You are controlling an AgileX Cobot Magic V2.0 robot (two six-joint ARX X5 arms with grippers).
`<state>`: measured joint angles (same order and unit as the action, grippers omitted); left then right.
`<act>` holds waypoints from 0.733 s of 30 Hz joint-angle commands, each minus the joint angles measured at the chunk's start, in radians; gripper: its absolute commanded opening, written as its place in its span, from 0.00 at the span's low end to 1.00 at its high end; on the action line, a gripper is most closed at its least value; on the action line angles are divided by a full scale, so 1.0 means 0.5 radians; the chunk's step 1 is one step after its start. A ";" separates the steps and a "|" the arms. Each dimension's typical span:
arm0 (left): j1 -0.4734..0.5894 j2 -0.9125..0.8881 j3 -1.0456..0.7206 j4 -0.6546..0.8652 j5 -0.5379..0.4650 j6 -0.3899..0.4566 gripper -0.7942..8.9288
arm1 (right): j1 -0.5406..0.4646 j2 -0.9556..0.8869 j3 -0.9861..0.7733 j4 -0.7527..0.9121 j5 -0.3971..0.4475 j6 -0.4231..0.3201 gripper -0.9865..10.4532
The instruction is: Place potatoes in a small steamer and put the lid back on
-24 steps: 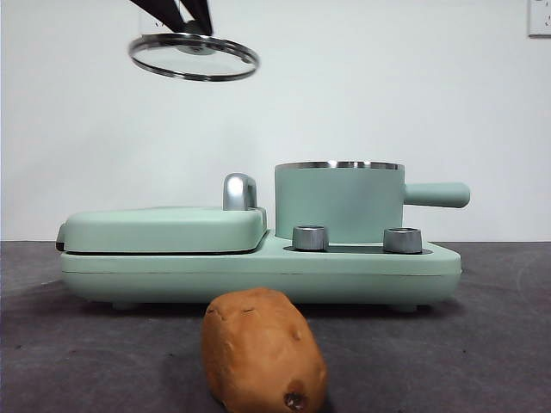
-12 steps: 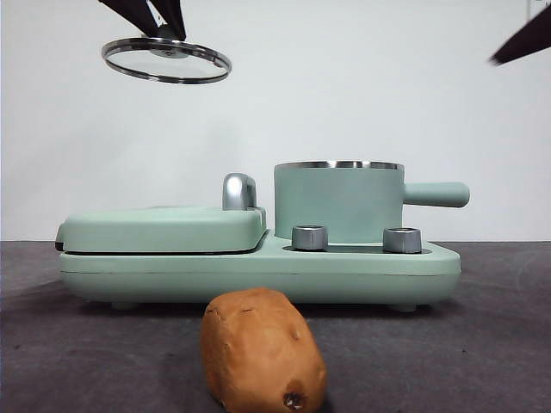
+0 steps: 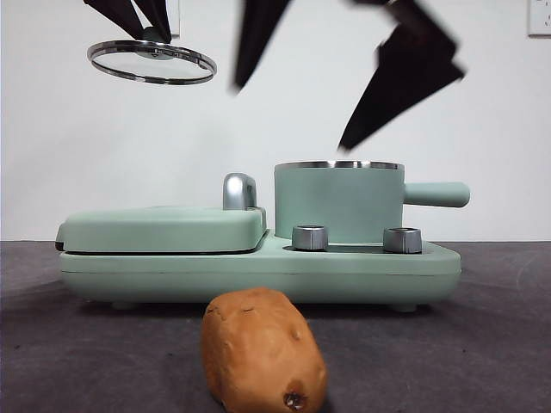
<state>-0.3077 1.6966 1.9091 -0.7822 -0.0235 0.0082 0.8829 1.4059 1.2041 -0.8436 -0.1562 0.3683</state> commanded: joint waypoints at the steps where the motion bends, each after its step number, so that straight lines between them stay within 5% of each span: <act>1: 0.002 -0.004 0.050 0.056 0.005 0.014 0.10 | 0.077 0.218 0.115 -0.082 0.053 0.024 0.57; 17: 0.013 -0.004 0.050 0.064 0.043 0.011 0.10 | 0.209 0.829 0.180 -0.101 0.047 0.131 0.57; 22: 0.013 -0.004 0.050 0.060 0.047 0.011 0.10 | 0.251 0.877 0.180 -0.095 0.054 0.129 0.35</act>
<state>-0.3012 1.6966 1.9091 -0.7818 -0.0017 0.0078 0.9936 1.8221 1.2743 -0.8974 -0.1310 0.4248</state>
